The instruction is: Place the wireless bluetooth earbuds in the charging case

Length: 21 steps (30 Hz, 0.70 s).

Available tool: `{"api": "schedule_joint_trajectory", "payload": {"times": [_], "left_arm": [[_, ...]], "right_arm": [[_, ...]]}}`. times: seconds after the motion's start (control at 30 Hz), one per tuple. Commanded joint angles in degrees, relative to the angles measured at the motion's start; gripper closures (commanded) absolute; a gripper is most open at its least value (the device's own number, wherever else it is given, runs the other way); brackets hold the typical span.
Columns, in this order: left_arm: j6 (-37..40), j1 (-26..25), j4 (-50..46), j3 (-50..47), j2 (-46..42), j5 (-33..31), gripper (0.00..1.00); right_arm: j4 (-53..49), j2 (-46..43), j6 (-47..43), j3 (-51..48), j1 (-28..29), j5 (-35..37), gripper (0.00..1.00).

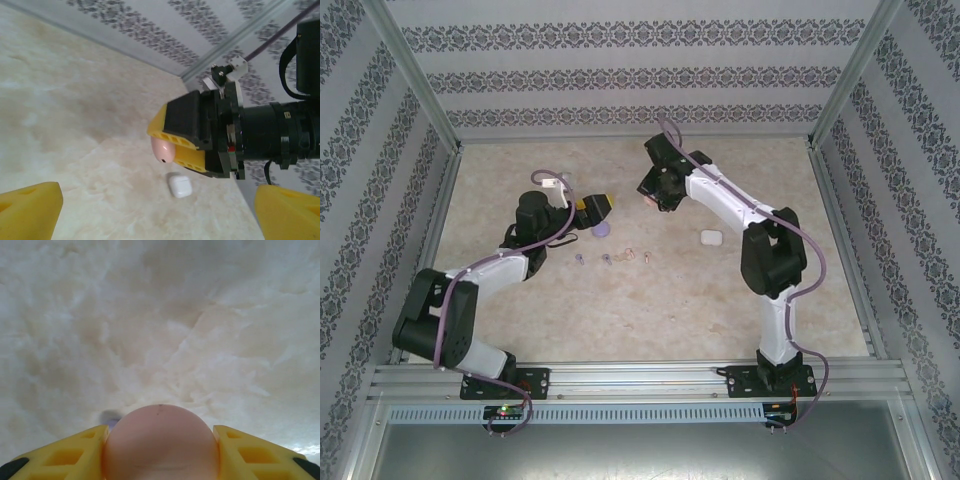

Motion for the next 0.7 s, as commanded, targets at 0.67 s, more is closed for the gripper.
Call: {"api": "schedule_joint_trajectory", "payload": {"times": [0.67], "left_arm": [[-8.0, -8.5, 24.1, 7.3, 19.4, 1.7, 0.35]], "right_arm": [[9.7, -10.7, 16.8, -10.7, 1.7, -3.5, 0.52]]}}
